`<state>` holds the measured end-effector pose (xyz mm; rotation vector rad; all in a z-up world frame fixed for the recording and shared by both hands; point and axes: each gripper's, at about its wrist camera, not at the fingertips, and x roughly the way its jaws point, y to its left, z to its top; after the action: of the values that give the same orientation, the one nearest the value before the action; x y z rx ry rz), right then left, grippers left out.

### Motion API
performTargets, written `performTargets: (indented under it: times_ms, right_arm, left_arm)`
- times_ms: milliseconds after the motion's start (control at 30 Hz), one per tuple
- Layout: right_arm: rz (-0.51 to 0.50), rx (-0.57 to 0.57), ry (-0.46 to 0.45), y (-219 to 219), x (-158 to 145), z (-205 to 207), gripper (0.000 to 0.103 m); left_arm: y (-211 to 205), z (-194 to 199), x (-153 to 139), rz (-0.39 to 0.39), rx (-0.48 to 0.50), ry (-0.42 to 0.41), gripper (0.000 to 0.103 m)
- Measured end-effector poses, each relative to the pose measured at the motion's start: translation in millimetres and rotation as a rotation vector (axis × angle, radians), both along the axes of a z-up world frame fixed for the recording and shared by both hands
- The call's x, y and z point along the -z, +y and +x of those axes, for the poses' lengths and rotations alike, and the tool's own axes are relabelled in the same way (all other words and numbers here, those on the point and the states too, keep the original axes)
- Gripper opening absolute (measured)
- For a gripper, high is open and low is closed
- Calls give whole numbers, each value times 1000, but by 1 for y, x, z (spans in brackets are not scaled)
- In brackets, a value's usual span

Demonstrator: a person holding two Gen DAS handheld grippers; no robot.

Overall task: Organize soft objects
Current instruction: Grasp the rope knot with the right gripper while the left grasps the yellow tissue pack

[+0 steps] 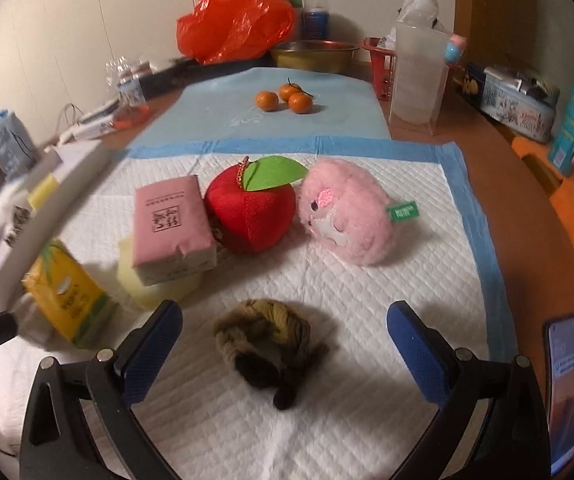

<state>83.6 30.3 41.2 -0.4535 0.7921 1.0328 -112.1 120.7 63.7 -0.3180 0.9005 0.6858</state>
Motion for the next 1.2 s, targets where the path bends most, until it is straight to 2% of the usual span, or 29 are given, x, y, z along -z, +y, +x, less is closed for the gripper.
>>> performTargets:
  times_ms: [67,100,133,167,200,233,367,500,600,767,967,1100,1200]
  right_arm:
    - [-11,-17,21,5,6,3,102]
    - [-16,-26,37,7,9,3,96]
    - [-26,-44,70,8,15,6,76]
    - [-36,-47,89,8,18,8,69]
    - [-27,-43,67,6,18,7,49]
    - [-22,-57,52,3,18,5,43]
    - [14,-88,54,-8,18,4,43]
    - [12,-98,11,-9,20,-2,43]
    - [15,-98,13,-9,20,-1,43]
    - [27,-100,32,-8,20,2,44]
    - [45,-101,61,-9,20,6,44]
    - [51,-100,71,-9,20,6,44]
    - [51,-100,70,-9,21,6,44]
  left_arm:
    - [-1,7,-1,34,2,26,103]
    - [-1,10,-2,48,4,33,103]
    - [0,12,-2,54,9,34,103]
    - [0,15,-4,57,16,30,103]
    - [1,18,-5,58,23,27,103]
    - [1,21,-5,60,30,27,103]
    - [-7,37,-2,90,68,60,103]
    - [-18,52,6,201,35,138,103]
    - [-20,57,12,242,4,175,103]
    - [-21,65,19,231,4,195,103]
    - [-20,74,34,163,32,220,103]
    - [-21,76,35,192,24,233,103]
    - [-20,81,46,161,44,274,103]
